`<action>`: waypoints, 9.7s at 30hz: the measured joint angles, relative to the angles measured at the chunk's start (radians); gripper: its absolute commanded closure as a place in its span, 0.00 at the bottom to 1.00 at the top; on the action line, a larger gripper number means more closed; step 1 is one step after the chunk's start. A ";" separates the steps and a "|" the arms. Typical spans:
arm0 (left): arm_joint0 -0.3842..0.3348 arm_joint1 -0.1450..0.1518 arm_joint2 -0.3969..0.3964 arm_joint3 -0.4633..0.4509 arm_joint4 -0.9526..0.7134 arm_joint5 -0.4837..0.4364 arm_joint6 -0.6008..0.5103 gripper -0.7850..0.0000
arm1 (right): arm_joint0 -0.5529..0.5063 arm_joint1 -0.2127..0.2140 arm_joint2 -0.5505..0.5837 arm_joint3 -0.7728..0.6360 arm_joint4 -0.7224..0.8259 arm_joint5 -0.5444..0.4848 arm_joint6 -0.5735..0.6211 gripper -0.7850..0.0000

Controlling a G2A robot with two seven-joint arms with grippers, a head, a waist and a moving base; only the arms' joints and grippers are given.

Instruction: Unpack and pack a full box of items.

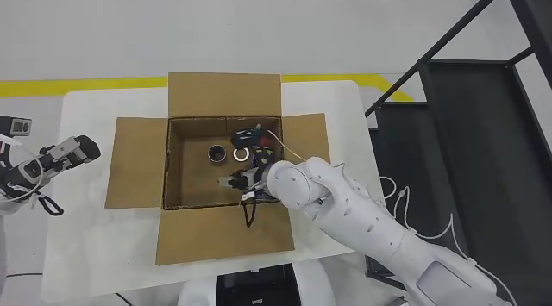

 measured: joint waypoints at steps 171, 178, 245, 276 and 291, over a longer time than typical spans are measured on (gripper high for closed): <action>0.000 0.000 0.000 0.000 0.000 0.000 0.000 0.00 | -0.224 -0.161 0.256 -0.088 -0.233 -0.351 -0.386 1.00; 0.000 0.000 0.000 0.000 0.000 0.000 0.000 0.00 | -0.275 -0.150 0.291 -0.123 -0.238 -0.445 -0.482 1.00; 0.000 0.000 0.000 0.000 0.000 0.000 0.000 0.00 | -0.563 -0.096 0.373 -0.205 -0.682 -0.614 -1.237 1.00; 0.000 0.000 0.000 0.000 0.000 0.000 0.000 0.00 | -0.941 -0.028 0.742 -0.215 -0.799 -0.651 -1.715 1.00; 0.000 0.000 0.000 0.000 0.000 0.000 0.000 0.00 | -0.997 -0.033 0.787 -0.014 -0.802 -0.474 -1.927 1.00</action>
